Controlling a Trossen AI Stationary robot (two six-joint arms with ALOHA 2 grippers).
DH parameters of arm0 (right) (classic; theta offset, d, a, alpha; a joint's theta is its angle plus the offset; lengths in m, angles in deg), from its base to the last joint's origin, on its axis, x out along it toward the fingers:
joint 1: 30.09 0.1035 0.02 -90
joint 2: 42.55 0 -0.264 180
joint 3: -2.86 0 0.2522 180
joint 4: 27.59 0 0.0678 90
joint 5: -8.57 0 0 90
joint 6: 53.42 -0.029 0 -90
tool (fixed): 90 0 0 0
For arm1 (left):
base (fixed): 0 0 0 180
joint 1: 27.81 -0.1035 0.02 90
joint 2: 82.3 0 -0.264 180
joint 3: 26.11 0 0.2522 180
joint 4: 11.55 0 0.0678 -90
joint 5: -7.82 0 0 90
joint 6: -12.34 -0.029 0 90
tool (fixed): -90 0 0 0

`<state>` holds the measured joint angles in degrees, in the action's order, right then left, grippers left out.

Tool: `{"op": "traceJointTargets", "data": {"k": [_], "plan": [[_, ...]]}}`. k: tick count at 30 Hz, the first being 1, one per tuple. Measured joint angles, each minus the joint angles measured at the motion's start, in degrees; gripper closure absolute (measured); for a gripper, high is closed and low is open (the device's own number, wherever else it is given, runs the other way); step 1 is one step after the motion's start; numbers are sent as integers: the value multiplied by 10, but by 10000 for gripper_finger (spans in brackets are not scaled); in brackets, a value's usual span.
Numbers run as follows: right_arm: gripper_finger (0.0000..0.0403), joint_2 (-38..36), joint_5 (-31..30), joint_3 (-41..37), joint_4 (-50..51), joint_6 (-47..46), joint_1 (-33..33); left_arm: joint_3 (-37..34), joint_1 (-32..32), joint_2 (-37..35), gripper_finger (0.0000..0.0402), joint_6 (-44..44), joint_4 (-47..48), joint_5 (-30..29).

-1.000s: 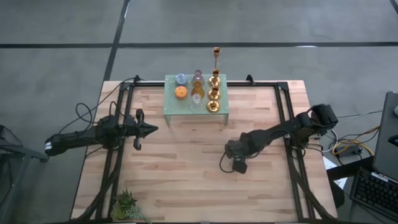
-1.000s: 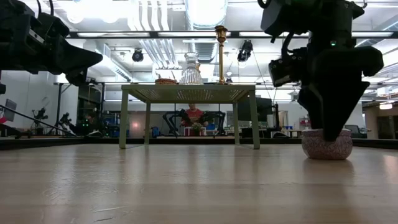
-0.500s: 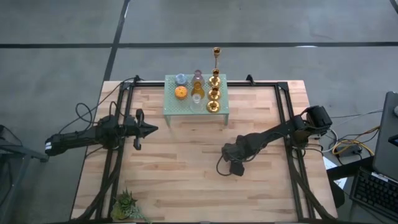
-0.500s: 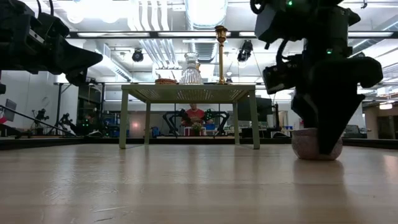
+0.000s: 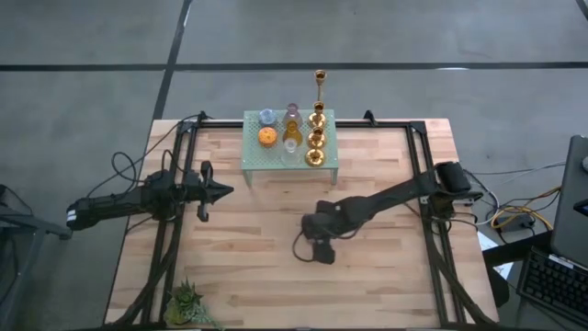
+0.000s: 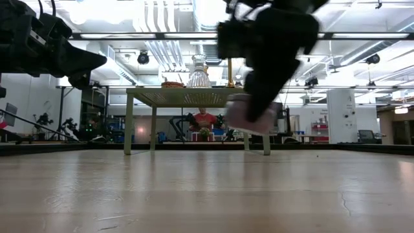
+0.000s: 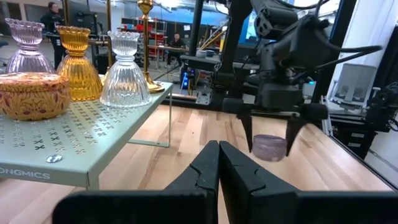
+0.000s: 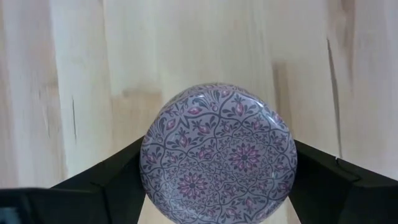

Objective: Pick & Place candle stick holders
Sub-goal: Put the pink patterned scented candle on the shelf aligned with the pink patterned scented candle

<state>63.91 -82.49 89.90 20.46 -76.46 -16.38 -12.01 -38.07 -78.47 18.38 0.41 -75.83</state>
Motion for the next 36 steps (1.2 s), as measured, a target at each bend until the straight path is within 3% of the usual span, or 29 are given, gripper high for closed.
{"op": "traceJointTargets", "data": {"k": [14,25,36], "plan": [[97,181,-1,260,120,157,-64,0,0,1,387,0,0,0],[80,273,0,370,148,205,-77,0,0,1,387,0,0,-1],[92,294,13,415,167,233,-77,0,0,1,387,0,1,-3]]}}
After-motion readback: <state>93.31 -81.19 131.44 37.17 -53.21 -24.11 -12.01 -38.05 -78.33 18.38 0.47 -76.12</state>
